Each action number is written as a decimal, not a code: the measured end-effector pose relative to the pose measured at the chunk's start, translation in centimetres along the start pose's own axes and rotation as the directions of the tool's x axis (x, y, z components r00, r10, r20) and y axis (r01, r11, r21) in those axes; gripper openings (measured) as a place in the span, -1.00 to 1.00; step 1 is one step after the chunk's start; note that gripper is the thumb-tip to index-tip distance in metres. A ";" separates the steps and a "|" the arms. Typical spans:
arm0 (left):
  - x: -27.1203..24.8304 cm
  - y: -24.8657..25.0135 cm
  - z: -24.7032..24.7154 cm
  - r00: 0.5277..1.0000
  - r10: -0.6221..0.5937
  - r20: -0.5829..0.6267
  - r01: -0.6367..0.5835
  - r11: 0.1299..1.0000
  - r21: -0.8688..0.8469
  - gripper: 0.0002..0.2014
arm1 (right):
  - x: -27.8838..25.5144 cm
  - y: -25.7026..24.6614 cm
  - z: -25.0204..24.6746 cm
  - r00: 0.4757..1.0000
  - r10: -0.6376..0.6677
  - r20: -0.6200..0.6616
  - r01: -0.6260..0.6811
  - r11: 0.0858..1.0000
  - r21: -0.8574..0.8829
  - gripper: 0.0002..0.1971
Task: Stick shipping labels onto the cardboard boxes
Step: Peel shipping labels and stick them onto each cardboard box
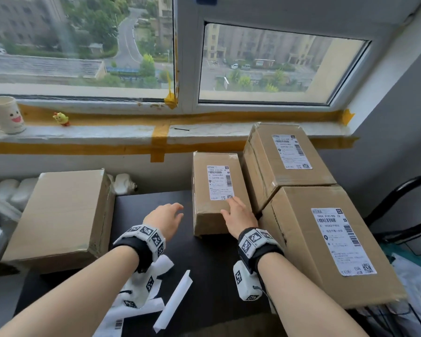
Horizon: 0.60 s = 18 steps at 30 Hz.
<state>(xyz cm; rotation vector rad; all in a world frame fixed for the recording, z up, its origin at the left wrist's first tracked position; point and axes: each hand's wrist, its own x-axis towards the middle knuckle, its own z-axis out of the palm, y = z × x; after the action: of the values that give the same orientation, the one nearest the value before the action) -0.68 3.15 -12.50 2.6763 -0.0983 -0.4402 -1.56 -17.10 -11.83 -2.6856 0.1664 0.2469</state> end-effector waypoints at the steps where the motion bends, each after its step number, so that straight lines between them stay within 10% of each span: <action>1: -0.7 -0.6 -0.1 1.000 0.025 -0.015 -0.024 0.998 0.055 -0.63 | -0.5 -0.6 0.4 0.999 -0.034 0.007 0.034 0.999 -0.011 -0.61; 18: -19.3 -16.3 4.5 0.999 -0.049 0.021 0.046 0.990 0.131 -0.66 | -15.3 -10.9 14.1 0.827 -0.443 0.347 0.505 0.856 -0.109 -0.60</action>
<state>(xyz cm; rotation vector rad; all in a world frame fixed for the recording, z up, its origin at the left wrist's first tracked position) -20.38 18.76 -17.55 2.8069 -0.0724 -0.4973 -16.84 -0.03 -16.87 -2.7237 -0.6561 0.5439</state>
